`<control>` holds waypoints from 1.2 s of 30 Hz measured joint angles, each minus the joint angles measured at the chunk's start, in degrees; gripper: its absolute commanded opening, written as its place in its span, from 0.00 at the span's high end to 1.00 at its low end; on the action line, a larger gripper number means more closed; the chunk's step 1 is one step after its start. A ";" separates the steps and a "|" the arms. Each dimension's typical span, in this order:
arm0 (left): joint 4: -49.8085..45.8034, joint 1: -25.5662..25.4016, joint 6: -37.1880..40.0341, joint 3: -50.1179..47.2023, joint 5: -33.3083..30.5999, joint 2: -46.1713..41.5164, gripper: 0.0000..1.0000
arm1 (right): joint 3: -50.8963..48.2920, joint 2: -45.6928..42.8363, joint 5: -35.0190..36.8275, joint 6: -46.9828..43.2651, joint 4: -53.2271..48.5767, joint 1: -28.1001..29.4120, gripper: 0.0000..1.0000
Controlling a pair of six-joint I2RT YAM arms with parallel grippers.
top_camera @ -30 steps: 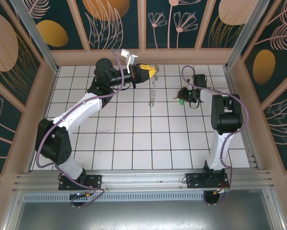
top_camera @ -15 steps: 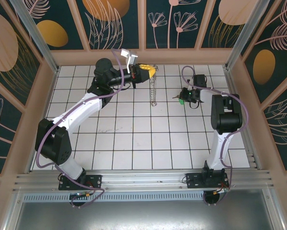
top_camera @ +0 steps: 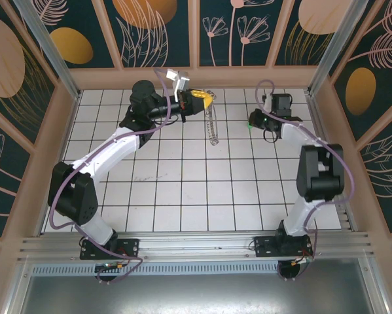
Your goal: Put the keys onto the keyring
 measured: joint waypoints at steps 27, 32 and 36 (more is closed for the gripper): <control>-14.60 -2.93 28.79 14.29 1.51 -0.68 1.00 | -18.78 -33.66 -11.87 2.51 35.43 4.66 1.00; -15.52 -2.93 30.51 14.34 1.53 -0.68 1.00 | -18.80 -34.18 -11.89 2.21 35.82 5.40 1.00; -15.74 -2.93 30.97 14.34 1.53 -0.68 1.00 | -18.80 -34.51 -11.89 1.62 35.80 6.08 1.00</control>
